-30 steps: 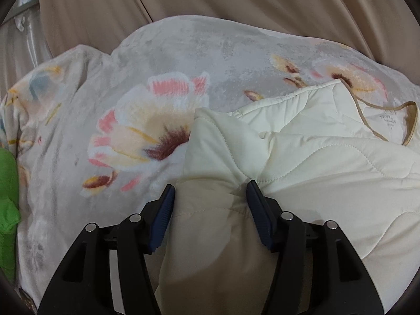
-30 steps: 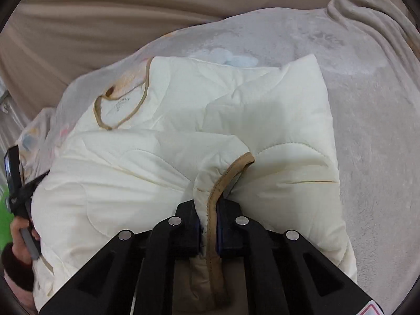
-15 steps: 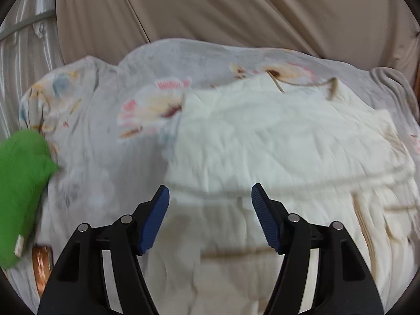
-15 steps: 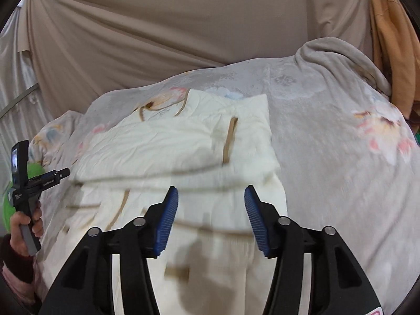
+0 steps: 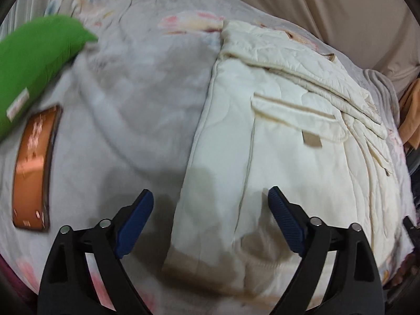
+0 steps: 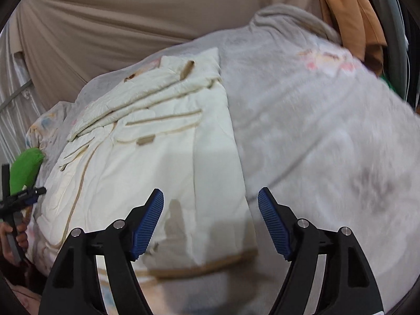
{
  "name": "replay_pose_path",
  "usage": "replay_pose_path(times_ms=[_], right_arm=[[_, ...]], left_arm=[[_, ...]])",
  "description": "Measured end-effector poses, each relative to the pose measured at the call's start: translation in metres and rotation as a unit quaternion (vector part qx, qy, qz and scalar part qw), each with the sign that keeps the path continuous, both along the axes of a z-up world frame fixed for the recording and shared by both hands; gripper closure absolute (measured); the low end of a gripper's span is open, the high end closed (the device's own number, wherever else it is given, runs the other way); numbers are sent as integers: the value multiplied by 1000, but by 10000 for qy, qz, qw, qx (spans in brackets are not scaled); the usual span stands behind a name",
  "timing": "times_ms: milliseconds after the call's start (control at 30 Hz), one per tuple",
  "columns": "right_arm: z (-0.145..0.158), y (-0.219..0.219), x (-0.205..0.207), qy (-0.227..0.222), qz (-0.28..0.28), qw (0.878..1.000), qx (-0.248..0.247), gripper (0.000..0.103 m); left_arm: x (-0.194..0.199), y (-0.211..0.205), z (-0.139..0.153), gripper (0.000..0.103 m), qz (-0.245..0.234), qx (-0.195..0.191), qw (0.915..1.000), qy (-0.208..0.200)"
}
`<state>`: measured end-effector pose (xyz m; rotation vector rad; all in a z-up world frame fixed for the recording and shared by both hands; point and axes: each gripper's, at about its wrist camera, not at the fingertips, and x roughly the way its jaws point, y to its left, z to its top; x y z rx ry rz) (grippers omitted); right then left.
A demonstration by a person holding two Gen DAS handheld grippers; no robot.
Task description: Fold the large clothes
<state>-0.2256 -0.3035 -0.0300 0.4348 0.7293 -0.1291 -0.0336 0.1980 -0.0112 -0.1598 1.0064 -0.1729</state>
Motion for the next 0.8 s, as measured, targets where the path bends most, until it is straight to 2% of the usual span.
replay_pose_path(times_ms=[100,300,333,367,400,433,467,533,600,700,800], right_arm=[[-14,-5,-2,17,60,9989,473,30],[-18,1,-1,-176,303,9953,899,30],[-18,2,-1,-235,377,9942,976,41],[-18,3,-1,-251,430,9935,1020,52],[-16,4,-1,-250,418,9940,979,74],[-14,5,-3,-278,374,9945,940,85],[-10,3,-6,-427,368,9929,1044,87],[3,2,-16,-763,389,9897,1144,93],[24,8,-26,-1091,423,9881,997,95],[61,17,-42,-1661,562,9802,918,97],[102,21,-60,-2266,665,9689,742,98]], left_arm=[[-10,6,-9,14,-49,-410,9989,219],[-15,-4,-9,15,-314,-649,9971,224],[-15,-7,-9,22,-355,-638,9971,209],[-15,-9,-8,34,-401,-628,9970,191],[-16,-12,-7,43,-462,-606,9970,149],[-16,-14,-5,64,-528,-622,9966,117],[-18,-16,-1,78,-633,-657,9958,77],[-23,-18,12,85,-716,-643,9953,-134],[-29,-15,30,88,-796,-784,9931,-364],[-47,-4,75,91,-1015,-1223,9835,-861],[-65,8,124,91,-1064,-1370,9732,-1509]])
